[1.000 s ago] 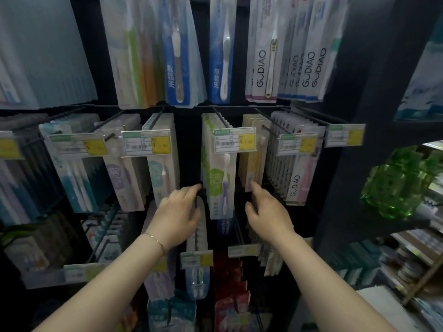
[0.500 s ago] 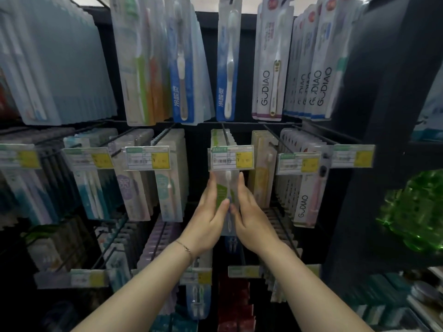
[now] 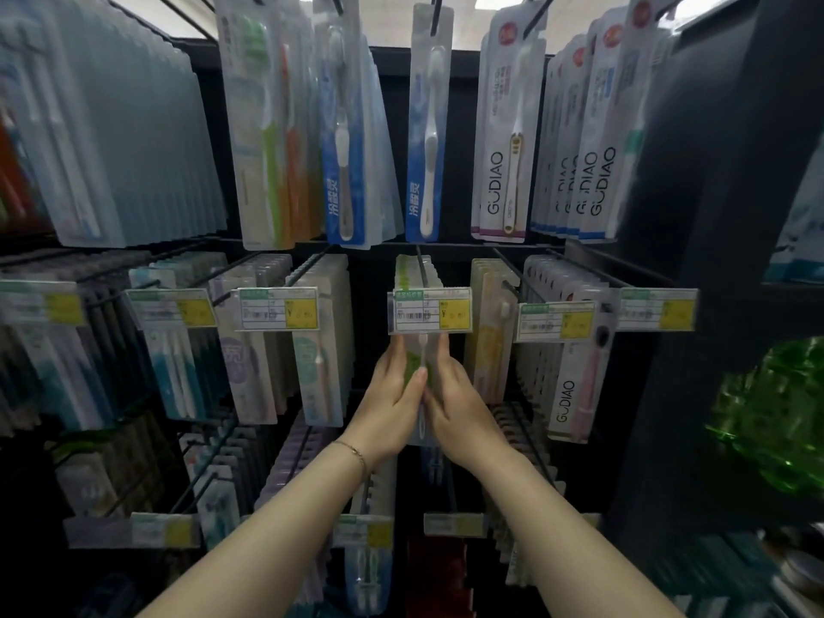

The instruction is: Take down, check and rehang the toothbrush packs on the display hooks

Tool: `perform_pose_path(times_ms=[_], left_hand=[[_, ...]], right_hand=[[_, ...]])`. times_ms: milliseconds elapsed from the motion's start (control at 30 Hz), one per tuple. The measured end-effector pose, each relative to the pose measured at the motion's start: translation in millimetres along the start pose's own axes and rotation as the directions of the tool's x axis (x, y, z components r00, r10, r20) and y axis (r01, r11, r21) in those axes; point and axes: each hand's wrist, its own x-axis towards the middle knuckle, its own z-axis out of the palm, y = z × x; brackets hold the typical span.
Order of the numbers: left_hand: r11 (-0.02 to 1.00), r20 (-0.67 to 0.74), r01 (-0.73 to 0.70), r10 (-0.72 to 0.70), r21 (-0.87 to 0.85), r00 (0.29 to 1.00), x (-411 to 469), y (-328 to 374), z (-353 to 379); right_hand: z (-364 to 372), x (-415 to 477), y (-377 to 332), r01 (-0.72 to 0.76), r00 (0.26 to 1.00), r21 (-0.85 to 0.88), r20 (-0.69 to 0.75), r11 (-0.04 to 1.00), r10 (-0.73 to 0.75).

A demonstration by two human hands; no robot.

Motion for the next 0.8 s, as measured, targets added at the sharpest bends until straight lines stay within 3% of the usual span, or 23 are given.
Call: perform_pose_path(times_ms=[267,533,800], left_hand=[[0.997,-0.001,0.061,-0.061,0.040,0.998,-0.8,3.5,-7.4],[0.986,-0.063,0.147,-0.142,0.073,0.988,-18.3,4.1,-27.6],[0.929,-0.134,0.219,-0.186,0.298,0.973,-45.8,-0.1,-57.8]], right_hand=[[1.9,-2.2,-5.4,0.006,1.000,-0.043,0.004,0.999,-0.006],[-1.0,-9.9,-12.6,0.057,0.985,-0.221,-0.144,0.974,-0.090],[1.4,-13.7,-29.2,-0.017,0.965,-0.425,-0.242,0.905,-0.096]])
